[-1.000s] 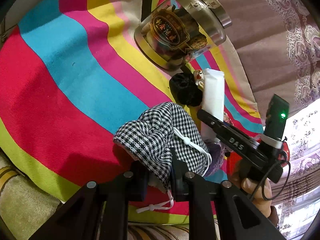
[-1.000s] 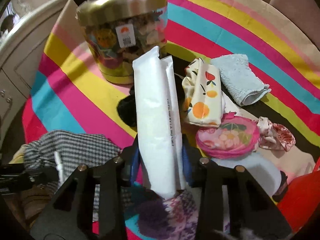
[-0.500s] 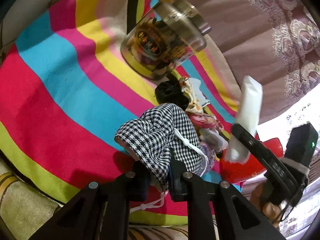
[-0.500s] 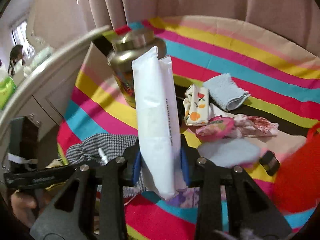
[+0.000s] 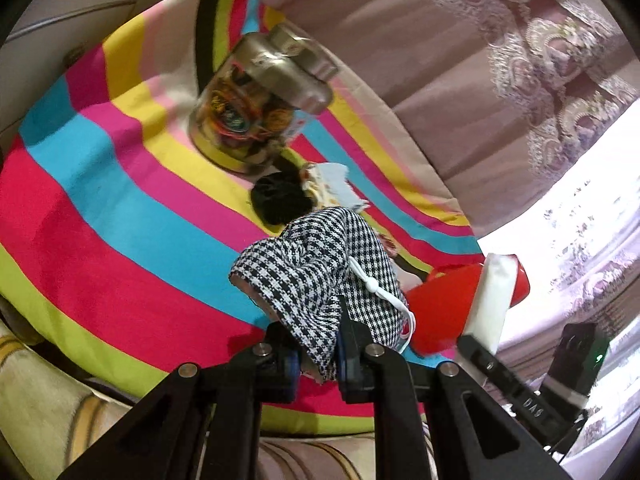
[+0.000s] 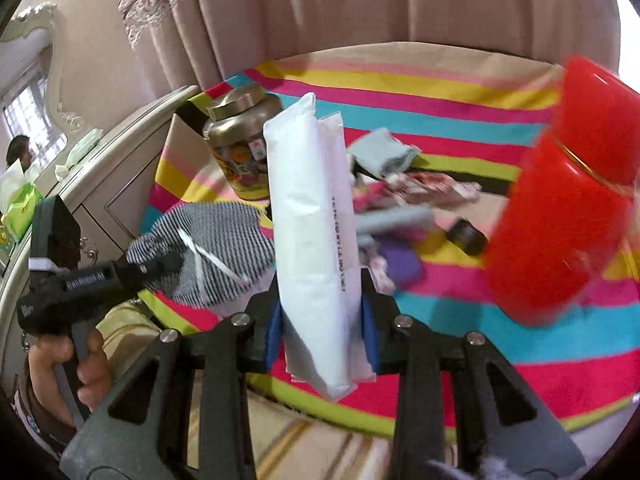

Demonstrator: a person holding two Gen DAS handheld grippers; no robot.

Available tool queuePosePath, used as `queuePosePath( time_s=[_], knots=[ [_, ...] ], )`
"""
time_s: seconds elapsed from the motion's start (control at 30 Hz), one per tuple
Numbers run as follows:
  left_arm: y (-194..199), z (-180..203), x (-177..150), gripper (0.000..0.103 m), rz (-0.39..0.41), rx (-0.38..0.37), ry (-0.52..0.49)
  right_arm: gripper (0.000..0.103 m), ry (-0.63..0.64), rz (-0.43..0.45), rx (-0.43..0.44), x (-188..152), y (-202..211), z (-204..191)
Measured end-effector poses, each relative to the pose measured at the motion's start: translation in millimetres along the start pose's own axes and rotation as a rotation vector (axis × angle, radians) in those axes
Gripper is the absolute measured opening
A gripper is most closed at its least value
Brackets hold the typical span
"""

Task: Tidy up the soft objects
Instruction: 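Carry the checked bag and white packet to the white box and open both tools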

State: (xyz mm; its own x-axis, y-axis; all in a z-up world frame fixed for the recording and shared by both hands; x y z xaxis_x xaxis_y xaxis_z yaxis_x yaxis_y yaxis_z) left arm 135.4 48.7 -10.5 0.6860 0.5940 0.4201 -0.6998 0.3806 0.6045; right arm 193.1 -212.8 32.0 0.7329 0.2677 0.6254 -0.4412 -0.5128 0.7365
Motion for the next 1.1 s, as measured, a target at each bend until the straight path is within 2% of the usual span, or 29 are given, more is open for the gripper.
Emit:
queuePosePath(
  time_s=[0.43, 0.63, 1.1],
  knots=[
    [-9.7, 78.2, -52.3, 0.014, -0.102, -0.096, -0.138, 0.037, -0.12, 0.007, -0.099, -75.2, 65.2, 54.5],
    [-27.0, 123.9, -84.1, 0.014, -0.184, -0.14, -0.217, 0.037, -0.187, 0.009, -0.147, -110.4, 96.3, 84.3],
    [-60.4, 208.1, -157.5, 0.014, -0.339, -0.19, -0.396, 0.037, -0.369, 0.044, -0.277, -185.2, 168.1, 154.9]
  ],
)
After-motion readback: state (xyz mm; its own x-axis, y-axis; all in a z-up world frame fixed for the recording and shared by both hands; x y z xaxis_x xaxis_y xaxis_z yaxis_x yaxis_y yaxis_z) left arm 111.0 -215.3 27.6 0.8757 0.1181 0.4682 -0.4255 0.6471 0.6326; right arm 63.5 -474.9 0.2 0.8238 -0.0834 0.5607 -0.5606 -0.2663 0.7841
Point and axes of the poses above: each gripper's, at about its wrist camera, not at the fingertips, and y roughly against the way its jaws point, z to its right, x to its top, the point moved 4 cm from there along -y, roughly the way its jaws point, and after that the axes turned 7 degrees about -z, right-handed, at the moved point
